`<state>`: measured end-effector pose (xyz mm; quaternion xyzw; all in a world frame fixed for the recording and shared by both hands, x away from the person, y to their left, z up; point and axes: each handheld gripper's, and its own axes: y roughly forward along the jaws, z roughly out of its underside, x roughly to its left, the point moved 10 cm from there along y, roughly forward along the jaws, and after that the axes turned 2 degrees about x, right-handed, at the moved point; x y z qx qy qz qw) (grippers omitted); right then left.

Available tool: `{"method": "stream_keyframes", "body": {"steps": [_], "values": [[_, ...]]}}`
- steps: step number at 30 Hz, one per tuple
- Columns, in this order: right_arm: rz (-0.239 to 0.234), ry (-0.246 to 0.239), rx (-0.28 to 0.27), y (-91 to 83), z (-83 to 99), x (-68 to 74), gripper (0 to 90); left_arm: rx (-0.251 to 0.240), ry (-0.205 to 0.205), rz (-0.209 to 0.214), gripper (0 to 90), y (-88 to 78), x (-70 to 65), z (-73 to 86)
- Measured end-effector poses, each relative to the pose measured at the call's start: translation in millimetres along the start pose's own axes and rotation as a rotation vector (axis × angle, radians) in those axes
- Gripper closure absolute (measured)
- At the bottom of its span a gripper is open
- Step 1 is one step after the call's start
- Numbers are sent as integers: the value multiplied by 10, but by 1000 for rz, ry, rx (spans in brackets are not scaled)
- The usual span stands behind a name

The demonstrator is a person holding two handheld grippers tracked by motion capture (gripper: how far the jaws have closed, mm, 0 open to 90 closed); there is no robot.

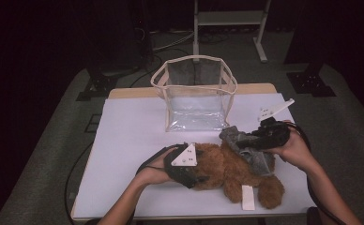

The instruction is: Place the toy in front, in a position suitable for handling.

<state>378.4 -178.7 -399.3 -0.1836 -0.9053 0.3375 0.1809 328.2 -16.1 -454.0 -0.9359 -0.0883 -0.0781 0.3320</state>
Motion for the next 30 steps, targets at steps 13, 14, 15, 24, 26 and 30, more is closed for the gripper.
{"method": "stream_keyframes", "body": {"steps": [13,14,15,24,26,30], "values": [[-104,-39,36,252,186,360,675,-8,-68,61,148,37,14,-94],[-97,-44,30,222,179,357,675,-8,-68,61,164,37,14,-94],[-86,-45,21,180,161,337,674,19,-36,62,188,42,-28,-67],[-29,-10,30,151,155,132,672,16,-37,53,162,-36,4,-92],[-36,-15,31,247,217,210,673,5,-59,58,133,-43,26,-120],[-54,-23,2,295,297,360,676,11,-76,71,104,-34,32,-151]]}}
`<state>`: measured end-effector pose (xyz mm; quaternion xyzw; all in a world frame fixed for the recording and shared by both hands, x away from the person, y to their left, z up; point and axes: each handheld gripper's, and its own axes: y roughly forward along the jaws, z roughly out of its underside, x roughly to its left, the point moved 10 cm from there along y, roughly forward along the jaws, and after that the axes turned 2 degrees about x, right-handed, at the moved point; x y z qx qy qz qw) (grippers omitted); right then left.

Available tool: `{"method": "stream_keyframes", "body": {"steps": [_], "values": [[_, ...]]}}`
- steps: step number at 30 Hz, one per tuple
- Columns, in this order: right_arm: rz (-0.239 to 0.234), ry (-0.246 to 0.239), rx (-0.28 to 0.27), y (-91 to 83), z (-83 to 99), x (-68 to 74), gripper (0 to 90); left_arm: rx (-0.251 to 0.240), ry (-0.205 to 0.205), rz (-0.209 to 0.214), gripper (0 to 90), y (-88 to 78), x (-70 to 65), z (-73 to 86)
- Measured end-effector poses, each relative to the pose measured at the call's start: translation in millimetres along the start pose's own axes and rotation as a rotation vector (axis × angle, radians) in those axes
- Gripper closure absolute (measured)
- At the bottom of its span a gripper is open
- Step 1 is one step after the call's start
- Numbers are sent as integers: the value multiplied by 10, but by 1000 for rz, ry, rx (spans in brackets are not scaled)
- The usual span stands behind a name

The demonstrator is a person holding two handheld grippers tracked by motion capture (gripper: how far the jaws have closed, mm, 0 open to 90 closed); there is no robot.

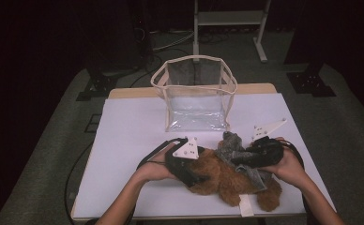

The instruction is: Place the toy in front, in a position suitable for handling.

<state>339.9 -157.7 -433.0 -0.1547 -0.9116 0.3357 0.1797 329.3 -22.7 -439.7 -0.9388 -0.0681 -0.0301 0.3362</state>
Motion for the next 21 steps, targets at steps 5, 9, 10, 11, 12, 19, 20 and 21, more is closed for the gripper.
{"method": "stream_keyframes", "body": {"steps": [5,9,10,11,12,19,20,21], "values": [[1,-22,-9,-106,-26,33,674,35,31,36,218,51,-124,74],[17,-7,-49,-206,-141,-65,673,49,52,33,220,37,-146,102],[23,6,-51,-197,-160,-117,673,50,52,31,220,30,-140,103],[19,10,-37,-159,-143,-127,673,50,55,32,218,22,-132,97],[7,10,-24,-108,-118,-107,673,49,57,28,207,10,-115,87],[-31,-15,-30,21,17,188,677,-2,-13,-26,105,-87,57,-88],[-36,-23,-30,20,29,231,676,0,-22,-23,111,-93,60,-94],[-42,-33,-30,14,35,269,676,10,-27,-7,136,-88,39,-82]]}}
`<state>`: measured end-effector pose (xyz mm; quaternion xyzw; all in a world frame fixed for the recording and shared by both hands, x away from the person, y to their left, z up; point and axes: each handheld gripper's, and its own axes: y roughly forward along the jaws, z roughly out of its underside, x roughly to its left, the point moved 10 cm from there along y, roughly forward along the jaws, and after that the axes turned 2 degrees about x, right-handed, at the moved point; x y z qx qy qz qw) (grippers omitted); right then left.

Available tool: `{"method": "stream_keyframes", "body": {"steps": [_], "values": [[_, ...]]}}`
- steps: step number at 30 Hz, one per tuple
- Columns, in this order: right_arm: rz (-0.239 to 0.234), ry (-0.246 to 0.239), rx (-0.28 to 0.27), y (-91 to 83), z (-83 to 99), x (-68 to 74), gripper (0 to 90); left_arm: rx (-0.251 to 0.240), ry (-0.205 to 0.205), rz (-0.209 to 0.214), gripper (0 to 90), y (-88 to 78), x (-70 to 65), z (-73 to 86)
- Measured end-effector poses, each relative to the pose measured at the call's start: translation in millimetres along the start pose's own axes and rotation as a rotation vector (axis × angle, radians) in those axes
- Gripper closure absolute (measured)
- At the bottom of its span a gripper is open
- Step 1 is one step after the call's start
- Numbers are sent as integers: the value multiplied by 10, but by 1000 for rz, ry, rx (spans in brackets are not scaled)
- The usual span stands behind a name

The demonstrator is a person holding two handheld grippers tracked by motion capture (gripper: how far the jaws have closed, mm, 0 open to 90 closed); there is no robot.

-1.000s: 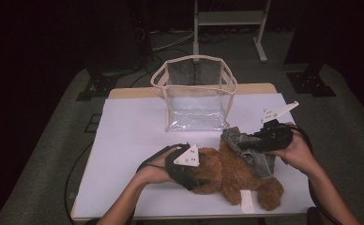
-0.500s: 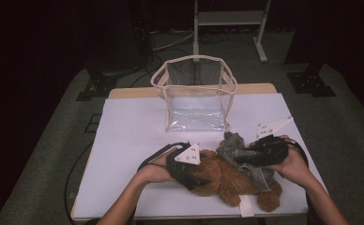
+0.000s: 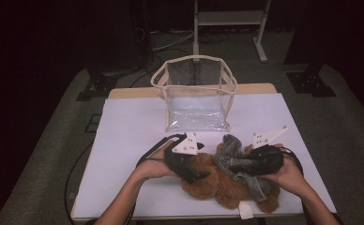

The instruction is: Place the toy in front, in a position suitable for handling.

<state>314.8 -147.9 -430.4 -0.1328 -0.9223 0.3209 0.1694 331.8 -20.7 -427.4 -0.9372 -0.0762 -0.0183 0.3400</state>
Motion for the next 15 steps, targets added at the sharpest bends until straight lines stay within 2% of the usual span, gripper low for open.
{"method": "stream_keyframes", "body": {"steps": [1,3,6,10,13,15], "values": [[-7,-7,1,-5,1,32,676,23,6,17,143,17,-31,33],[-11,-19,11,-21,-9,59,674,42,10,61,233,69,-124,92],[10,-34,-2,-100,-102,2,669,39,-1,66,257,87,-143,124],[68,-11,-29,-198,-225,-216,667,39,5,77,264,64,-165,148],[66,16,-16,-144,-157,-285,668,37,11,68,261,33,-168,150],[51,25,-1,-51,-66,-230,670,28,11,59,223,12,-152,154]]}}
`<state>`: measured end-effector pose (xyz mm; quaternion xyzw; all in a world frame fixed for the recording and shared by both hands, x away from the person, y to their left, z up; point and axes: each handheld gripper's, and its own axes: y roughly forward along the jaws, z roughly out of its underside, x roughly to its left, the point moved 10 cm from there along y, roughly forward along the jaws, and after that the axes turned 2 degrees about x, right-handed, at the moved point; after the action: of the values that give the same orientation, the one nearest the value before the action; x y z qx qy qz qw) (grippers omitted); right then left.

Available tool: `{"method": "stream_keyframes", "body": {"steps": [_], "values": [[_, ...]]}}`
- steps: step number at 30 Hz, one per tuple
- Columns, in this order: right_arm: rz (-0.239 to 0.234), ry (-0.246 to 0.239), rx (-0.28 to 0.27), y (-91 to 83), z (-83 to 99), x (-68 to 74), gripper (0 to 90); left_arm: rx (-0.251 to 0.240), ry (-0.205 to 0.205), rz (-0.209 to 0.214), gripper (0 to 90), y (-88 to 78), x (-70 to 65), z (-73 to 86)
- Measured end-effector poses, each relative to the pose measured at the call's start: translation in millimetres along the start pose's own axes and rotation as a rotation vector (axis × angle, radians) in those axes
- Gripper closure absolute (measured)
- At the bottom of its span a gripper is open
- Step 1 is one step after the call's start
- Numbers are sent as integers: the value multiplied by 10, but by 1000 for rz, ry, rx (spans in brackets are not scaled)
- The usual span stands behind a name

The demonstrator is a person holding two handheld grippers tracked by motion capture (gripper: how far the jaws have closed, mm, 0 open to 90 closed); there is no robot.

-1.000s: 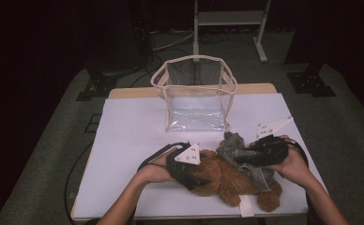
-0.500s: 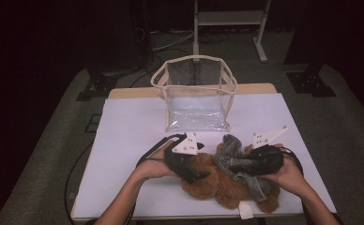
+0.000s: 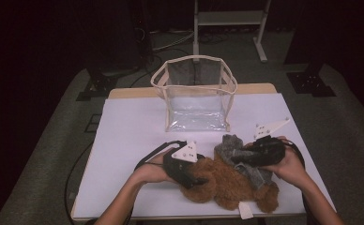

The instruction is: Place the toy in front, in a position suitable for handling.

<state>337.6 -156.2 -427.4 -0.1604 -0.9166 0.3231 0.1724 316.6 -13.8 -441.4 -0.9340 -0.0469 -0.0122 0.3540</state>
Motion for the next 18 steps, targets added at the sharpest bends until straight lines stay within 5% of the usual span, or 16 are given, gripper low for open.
{"method": "stream_keyframes", "body": {"steps": [3,10,16,18], "values": [[-3,0,-13,34,58,61,674,-7,-24,-5,91,-35,25,25],[-3,-31,-33,-8,153,207,680,-42,-86,34,42,-74,13,110],[-45,-36,-32,-3,183,285,681,-37,-146,165,16,60,-82,180],[-50,-35,-35,-10,193,297,681,-36,-142,169,13,88,-108,179]]}}
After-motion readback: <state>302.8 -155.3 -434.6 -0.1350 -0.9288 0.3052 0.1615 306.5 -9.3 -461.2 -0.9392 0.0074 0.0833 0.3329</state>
